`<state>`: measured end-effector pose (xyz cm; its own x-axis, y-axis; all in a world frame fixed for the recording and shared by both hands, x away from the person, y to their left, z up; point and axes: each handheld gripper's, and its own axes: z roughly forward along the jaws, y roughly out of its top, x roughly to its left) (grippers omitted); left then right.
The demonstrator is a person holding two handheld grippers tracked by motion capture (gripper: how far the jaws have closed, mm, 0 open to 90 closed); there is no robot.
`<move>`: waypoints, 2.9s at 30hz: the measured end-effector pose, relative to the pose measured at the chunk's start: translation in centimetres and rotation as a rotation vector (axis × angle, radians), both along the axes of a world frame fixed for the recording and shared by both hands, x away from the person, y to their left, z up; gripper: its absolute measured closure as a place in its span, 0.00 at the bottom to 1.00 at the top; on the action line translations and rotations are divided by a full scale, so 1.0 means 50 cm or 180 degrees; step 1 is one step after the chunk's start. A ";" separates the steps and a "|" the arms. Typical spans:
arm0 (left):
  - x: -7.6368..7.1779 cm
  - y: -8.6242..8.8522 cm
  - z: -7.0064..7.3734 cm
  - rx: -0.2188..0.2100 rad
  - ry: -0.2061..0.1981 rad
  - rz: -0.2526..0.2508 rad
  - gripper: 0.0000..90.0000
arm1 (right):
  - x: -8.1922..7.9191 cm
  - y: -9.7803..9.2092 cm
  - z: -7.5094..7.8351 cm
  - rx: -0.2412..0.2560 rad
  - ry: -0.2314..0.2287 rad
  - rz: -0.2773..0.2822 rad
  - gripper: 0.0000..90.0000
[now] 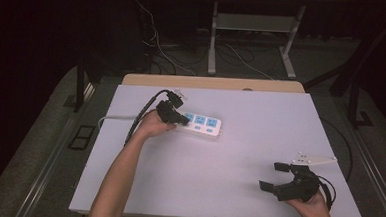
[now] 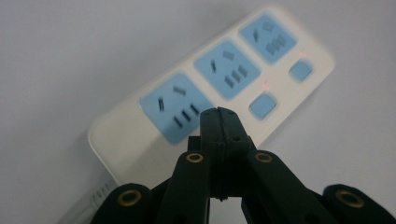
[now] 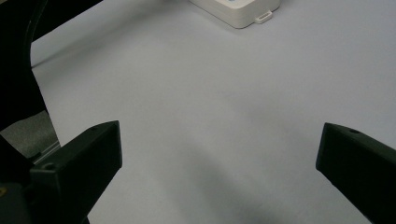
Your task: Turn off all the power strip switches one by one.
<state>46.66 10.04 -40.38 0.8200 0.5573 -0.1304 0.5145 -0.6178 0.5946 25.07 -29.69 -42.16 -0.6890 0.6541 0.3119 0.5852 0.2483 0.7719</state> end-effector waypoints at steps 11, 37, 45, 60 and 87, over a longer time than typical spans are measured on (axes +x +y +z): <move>0.000 -0.004 0.031 -0.0080 -0.0060 -0.0044 0.99 | 0.001 -0.002 0.000 0.0015 -0.0011 -0.0012 0.00; -0.011 -0.053 0.075 -0.0094 -0.0175 -0.0287 0.99 | 0.002 0.000 -0.001 -0.0007 -0.0013 -0.0011 0.00; -0.012 -0.070 0.061 -0.0049 -0.0151 -0.0341 0.99 | 0.002 0.000 -0.001 -0.0010 -0.0013 -0.0007 0.00; -0.011 -0.075 0.027 -0.0020 -0.0092 -0.0315 0.99 | 0.002 0.002 -0.001 -0.0023 -0.0007 0.0006 0.00; -0.009 -0.077 -0.011 -0.0006 0.0023 -0.0384 0.99 | 0.003 0.001 -0.002 -0.0025 0.0004 0.0007 0.00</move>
<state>46.19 6.17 -40.91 0.8801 0.4544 -0.1376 0.4408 -0.6744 0.5924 25.21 -29.64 -42.27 -0.6901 0.6550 0.3076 0.5856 0.2556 0.7693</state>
